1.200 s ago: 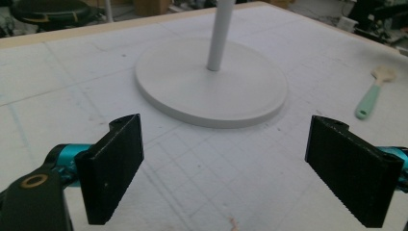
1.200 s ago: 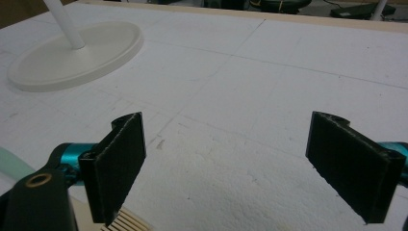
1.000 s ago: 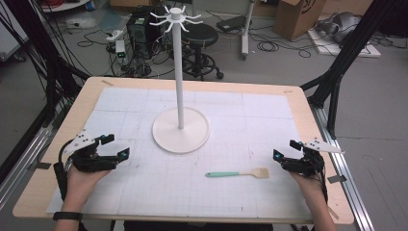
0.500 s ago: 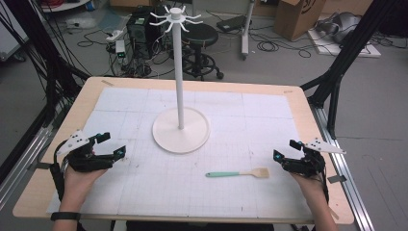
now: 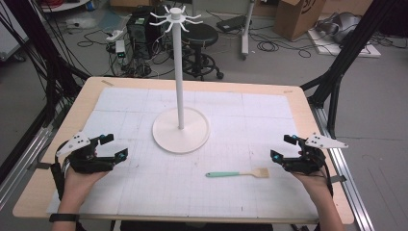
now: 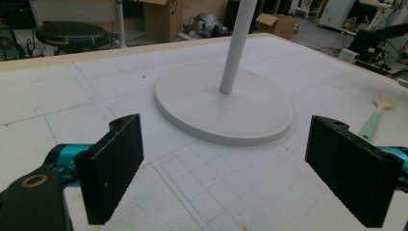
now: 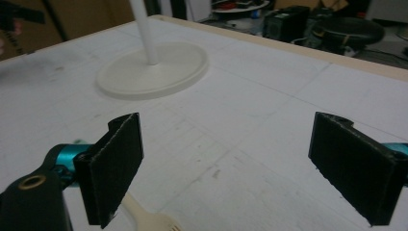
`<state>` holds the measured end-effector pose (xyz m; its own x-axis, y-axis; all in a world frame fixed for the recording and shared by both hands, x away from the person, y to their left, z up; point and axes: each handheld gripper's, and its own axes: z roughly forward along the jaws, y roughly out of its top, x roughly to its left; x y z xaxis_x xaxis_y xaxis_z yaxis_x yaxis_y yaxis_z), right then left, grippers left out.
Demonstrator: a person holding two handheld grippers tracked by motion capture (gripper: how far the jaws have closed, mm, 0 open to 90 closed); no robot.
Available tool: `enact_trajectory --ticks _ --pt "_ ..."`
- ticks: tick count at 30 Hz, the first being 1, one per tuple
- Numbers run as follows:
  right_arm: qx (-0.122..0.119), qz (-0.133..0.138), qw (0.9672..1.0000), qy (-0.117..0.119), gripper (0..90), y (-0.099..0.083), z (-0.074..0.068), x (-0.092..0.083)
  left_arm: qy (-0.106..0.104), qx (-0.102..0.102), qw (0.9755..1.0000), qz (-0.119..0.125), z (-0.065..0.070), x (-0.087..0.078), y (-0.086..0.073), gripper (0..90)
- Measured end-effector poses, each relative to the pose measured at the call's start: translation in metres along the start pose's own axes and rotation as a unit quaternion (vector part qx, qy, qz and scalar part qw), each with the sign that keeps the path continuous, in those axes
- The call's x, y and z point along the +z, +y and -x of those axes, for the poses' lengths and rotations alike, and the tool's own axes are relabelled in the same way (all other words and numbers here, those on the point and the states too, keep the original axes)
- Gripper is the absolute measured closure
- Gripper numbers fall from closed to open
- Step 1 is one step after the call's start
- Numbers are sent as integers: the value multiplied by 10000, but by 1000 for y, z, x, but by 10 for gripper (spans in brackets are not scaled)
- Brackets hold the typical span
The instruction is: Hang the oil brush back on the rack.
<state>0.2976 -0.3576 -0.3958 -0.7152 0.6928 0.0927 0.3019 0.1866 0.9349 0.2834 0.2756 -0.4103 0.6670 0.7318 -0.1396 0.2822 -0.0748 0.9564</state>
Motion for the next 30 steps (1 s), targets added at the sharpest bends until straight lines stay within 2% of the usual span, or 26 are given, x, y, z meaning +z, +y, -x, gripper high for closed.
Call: enact_trajectory --ticks 4,10,14,19,23,30 --pt "-279 -160 9988 368 109 2 -9 11 -33 34 10000 -30 -1 1 -1 139" --pt "-594 -356 9951 701 127 1 -24 28 -113 110 9998 -91 0 3 -2 139" --pt "-732 -663 9908 930 138 -3 -32 43 -136 107 9998 -87 1 4 -2 139" --pt "-867 -1114 9845 1040 140 -10 -39 58 -158 97 9998 -116 1 4 -2 139" --pt "-955 -1372 9796 1113 154 -14 -41 66 -150 86 9998 -136 1 5 -3 139" --pt "-1123 -1596 9710 1379 275 -18 -46 74 -168 85 9997 -180 2 6 -3 140"
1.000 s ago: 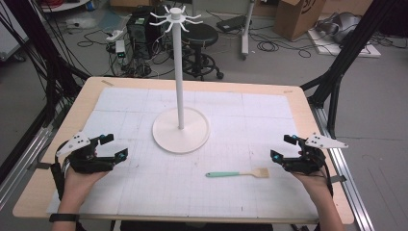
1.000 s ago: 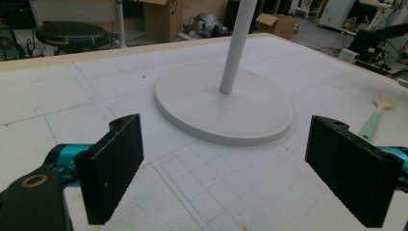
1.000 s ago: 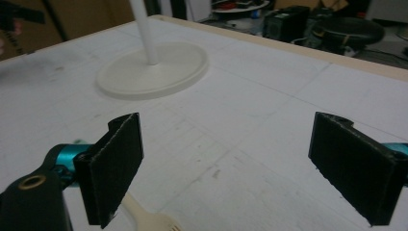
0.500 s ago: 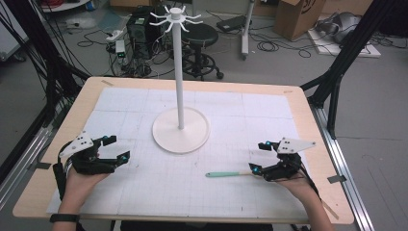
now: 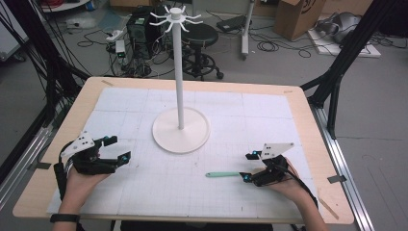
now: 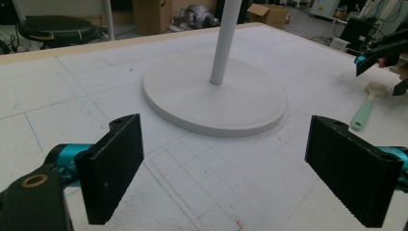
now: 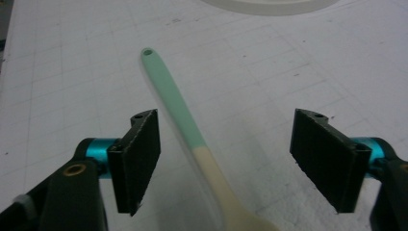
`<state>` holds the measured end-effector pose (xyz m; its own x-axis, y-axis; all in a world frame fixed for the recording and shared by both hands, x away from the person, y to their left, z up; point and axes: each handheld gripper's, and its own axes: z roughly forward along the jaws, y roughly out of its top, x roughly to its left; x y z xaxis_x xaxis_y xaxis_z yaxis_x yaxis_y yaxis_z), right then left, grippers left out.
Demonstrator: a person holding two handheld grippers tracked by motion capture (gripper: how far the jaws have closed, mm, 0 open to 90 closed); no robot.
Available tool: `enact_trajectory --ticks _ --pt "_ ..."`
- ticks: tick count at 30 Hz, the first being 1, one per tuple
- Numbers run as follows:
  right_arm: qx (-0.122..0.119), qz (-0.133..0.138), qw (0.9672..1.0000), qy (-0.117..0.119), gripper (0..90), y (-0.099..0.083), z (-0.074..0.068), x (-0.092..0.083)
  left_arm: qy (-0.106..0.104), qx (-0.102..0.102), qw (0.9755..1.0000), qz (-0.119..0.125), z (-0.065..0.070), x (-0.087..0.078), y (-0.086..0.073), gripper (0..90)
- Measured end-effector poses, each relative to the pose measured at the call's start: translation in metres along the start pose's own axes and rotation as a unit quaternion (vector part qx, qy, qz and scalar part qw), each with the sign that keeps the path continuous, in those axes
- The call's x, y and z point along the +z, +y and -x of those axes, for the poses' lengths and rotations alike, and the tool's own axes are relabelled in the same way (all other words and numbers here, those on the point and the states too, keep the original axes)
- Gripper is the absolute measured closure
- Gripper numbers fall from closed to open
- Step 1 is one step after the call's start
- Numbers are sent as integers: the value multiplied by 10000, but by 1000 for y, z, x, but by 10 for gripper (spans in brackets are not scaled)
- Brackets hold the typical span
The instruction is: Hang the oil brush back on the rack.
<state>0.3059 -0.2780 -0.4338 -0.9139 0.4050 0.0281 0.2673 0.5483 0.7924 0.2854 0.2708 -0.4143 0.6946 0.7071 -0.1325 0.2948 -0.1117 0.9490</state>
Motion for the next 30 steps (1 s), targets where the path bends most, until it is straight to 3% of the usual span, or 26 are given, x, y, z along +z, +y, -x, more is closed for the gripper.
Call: enact_trajectory --ticks 2,5,12,15,20,30 --pt "0 -133 9998 160 322 -1 -1 3 -2 9 10000 -9 0 0 0 140" --pt "-40 -343 9993 166 379 -2 -2 7 2 11 10000 -10 0 0 0 140" --pt "3 -501 9985 221 507 -3 -1 8 2 5 10000 -50 0 1 0 142" --pt "-100 -594 9980 185 545 -4 -3 10 4 1 10000 -55 0 1 0 142" --pt "-273 -669 9973 163 691 -3 -7 10 32 18 9999 -104 1 3 -1 151" --pt "-207 -722 9969 245 726 -1 -5 10 12 0 10000 -90 2 3 0 151"
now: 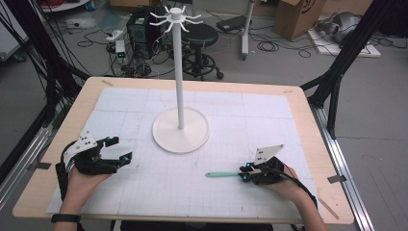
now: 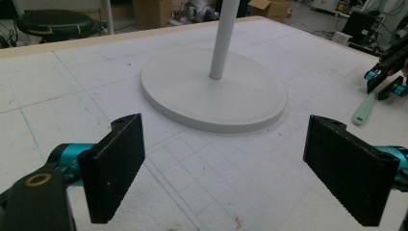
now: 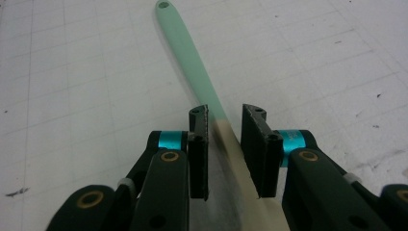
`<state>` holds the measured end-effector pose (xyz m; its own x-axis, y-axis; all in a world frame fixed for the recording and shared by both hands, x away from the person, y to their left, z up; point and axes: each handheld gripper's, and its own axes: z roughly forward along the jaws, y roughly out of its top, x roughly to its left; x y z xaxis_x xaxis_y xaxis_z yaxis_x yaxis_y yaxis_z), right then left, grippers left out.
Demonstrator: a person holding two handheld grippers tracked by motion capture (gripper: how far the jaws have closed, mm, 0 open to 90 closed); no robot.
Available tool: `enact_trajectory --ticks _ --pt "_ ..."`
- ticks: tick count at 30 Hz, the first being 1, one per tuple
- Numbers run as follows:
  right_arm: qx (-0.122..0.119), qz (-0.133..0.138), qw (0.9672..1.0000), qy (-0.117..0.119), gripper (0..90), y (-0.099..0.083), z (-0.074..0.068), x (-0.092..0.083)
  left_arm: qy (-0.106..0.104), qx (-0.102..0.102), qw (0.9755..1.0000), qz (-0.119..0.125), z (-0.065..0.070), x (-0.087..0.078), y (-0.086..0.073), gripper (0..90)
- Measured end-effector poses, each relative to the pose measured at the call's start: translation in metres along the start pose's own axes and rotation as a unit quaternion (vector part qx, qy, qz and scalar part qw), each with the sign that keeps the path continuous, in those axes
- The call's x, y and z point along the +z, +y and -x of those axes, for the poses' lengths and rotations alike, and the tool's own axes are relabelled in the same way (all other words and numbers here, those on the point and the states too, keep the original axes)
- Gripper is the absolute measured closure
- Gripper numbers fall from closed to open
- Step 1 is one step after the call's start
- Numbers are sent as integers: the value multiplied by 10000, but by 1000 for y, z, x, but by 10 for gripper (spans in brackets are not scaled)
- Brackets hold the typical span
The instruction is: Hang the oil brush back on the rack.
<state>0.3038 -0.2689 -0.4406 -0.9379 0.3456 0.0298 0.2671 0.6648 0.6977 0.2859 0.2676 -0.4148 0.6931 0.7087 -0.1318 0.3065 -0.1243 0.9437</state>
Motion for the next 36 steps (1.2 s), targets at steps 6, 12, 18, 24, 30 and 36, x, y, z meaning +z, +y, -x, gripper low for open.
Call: enact_trajectory --ticks 6,12,18,24,30,36 --pt "17 -14 10000 55 723 0 2 0 -10 16 10000 -2 -1 -1 0 151" --pt "10 -46 10000 76 716 1 2 -1 -27 -1 10000 -1 0 0 0 152" --pt "-52 -99 9999 37 754 1 2 -2 -37 11 10000 -8 -1 -1 0 154" --pt "-131 -174 9998 -41 785 2 0 -2 -40 16 10000 -28 1 0 1 155" --pt "-237 -271 9993 -116 820 5 -4 -2 -44 21 10000 -12 1 0 1 158" --pt "-68 -332 9994 -111 823 7 -3 -2 -54 15 10000 -20 1 1 1 159"
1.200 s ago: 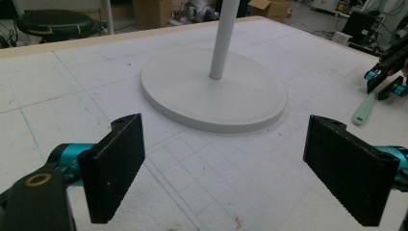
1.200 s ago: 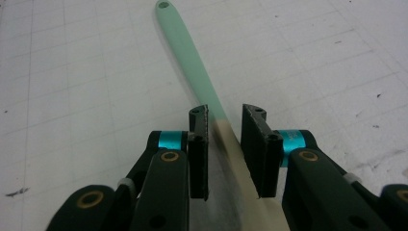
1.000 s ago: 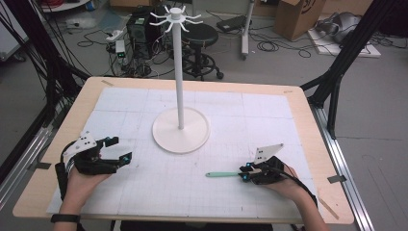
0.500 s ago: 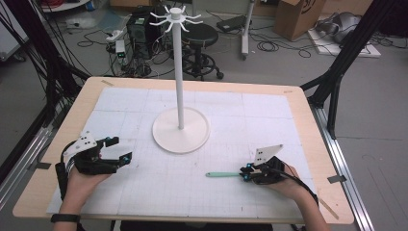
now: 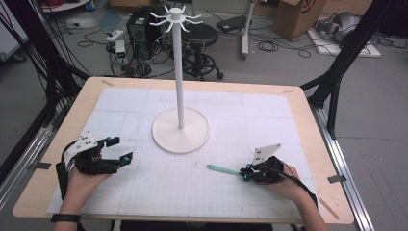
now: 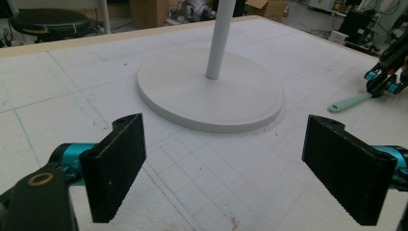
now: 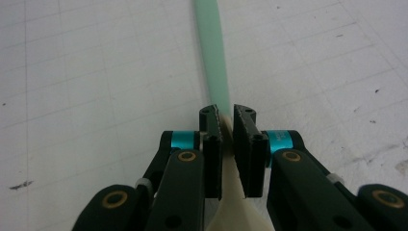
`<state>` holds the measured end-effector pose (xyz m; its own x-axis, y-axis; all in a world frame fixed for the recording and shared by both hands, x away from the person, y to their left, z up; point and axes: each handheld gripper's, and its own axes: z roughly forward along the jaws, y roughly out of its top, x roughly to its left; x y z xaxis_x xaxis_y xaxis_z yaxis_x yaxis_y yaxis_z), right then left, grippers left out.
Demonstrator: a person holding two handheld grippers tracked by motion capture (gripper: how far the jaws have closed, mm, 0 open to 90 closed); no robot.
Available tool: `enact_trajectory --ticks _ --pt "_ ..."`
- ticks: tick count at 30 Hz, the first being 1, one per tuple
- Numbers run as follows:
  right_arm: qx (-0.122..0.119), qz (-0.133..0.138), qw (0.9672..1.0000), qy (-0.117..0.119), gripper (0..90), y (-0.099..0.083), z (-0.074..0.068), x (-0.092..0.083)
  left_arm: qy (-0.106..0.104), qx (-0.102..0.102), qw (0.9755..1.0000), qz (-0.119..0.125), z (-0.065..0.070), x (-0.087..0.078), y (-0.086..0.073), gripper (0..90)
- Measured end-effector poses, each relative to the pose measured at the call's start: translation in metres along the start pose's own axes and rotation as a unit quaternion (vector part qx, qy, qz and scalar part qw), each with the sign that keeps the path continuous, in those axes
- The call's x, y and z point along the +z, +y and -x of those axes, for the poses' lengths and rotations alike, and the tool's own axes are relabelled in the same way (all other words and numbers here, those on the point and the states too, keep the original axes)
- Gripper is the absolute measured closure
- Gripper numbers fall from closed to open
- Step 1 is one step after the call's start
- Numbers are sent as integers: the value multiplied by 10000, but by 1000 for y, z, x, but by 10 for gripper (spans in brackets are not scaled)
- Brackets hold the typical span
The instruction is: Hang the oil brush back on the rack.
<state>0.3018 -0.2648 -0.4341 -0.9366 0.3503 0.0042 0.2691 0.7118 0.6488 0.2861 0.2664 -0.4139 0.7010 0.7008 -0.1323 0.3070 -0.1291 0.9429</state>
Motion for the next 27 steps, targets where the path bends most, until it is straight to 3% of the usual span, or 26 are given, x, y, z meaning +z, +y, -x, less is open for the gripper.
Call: enact_trajectory --ticks 10,16,19,23,27 --pt "103 11 9999 -53 823 0 -2 1 -13 31 10000 -13 2 1 1 160" --pt "284 91 9996 20 831 -2 0 0 -4 36 10000 -18 1 1 1 160" --pt "292 172 9994 -106 832 -1 0 1 1 17 10000 -1 1 1 1 160" --pt "380 446 9980 -219 832 1 2 -2 -28 33 10000 20 1 0 1 160" --pt "526 818 9945 -391 832 4 4 -11 -41 45 10000 68 1 -1 2 159"
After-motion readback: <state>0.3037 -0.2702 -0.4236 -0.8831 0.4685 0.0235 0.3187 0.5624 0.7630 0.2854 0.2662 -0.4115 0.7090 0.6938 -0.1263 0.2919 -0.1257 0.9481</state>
